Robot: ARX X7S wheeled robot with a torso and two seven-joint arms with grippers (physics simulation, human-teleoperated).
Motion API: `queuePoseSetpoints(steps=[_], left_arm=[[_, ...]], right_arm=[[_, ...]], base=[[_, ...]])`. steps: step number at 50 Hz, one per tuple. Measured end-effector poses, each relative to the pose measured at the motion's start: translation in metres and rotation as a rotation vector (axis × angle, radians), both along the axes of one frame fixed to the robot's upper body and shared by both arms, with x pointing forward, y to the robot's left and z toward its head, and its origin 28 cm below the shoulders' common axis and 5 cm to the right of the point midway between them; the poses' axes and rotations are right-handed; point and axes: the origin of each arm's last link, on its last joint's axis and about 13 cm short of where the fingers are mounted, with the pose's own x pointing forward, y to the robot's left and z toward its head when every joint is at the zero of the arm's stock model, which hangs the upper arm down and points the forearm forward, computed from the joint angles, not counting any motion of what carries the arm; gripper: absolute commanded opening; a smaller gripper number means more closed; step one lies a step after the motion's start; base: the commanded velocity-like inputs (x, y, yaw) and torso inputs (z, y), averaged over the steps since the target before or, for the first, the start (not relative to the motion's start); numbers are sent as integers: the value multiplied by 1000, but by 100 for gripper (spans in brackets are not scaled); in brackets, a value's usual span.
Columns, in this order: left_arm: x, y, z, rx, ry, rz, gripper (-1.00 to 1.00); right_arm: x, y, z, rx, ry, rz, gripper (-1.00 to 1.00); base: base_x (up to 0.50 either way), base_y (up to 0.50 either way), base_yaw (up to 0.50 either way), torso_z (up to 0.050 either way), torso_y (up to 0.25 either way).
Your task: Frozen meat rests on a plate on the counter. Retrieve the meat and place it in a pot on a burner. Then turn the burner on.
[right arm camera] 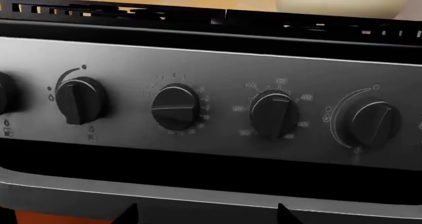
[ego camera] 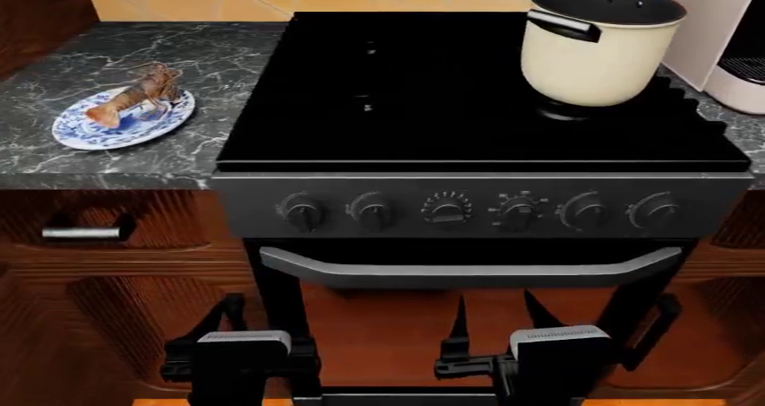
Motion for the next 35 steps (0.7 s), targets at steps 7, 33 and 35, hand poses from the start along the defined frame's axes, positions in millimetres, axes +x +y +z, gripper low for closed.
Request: queuePoseSetpoints(steps=[7,33,35], left_arm=[[0,0,0,3,2,4,100],[-1,1,-2,32,10,5,100],[-1,1,-2,34,11,6,100]], right_arm=[[0,0,1,-2,-2,3,100],[-1,2,2,16,-1,4,100],[-1,2,2,20,-3,2,100]], base=[[0,500,0,0,0],[0,442,0,0,0],[0,0,0,0,0]])
